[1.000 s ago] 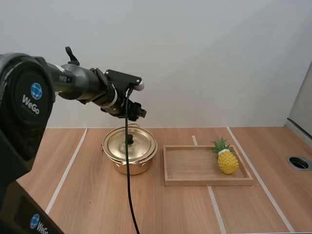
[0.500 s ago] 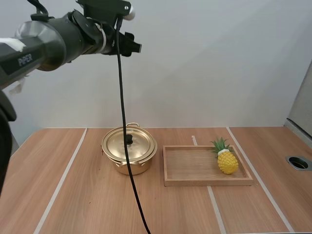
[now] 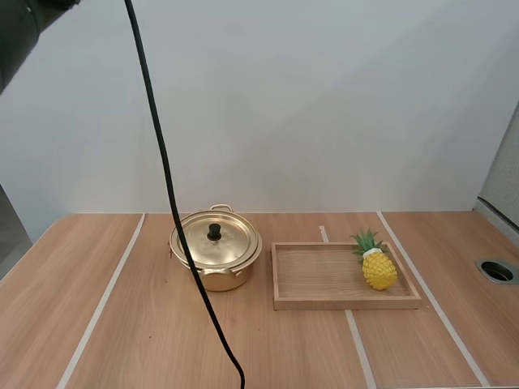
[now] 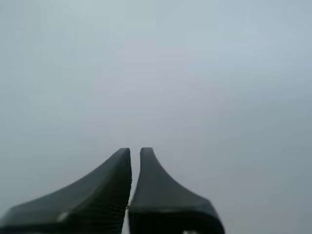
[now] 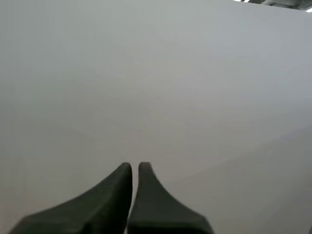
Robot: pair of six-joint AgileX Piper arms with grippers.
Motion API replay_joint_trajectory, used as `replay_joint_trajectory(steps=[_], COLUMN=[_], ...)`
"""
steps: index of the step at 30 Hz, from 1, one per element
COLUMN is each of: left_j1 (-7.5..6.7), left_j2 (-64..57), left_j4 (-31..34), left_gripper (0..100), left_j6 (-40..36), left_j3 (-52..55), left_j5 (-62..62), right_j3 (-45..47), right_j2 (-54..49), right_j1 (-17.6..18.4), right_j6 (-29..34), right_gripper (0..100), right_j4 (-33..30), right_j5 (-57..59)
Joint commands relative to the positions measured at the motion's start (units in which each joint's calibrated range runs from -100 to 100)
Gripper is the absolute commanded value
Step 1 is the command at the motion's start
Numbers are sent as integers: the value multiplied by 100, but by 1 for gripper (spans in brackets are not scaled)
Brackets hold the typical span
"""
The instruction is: Open the pot, put the grape inside, and close it
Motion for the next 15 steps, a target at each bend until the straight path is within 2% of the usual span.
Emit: replay_joint_trajectory(steps=[1, 8, 15], left_j1=[31, 31, 31], left_j2=[-309, -902, -1515], left_j4=[-58, -58, -81], left_gripper=[0, 0, 0], left_j6=[-119, -82, -82], left_j3=[-48, -6, 326], left_j5=[119, 861, 1122], right_j3=[-21, 112, 1365], right_j2=[-30, -273, -1087], right_j1=[-21, -21, -127], right_j6=[158, 158, 165], right_gripper=[0, 0, 0], right_j4=[-73, -60, -46], right_j5=[21, -149, -717])
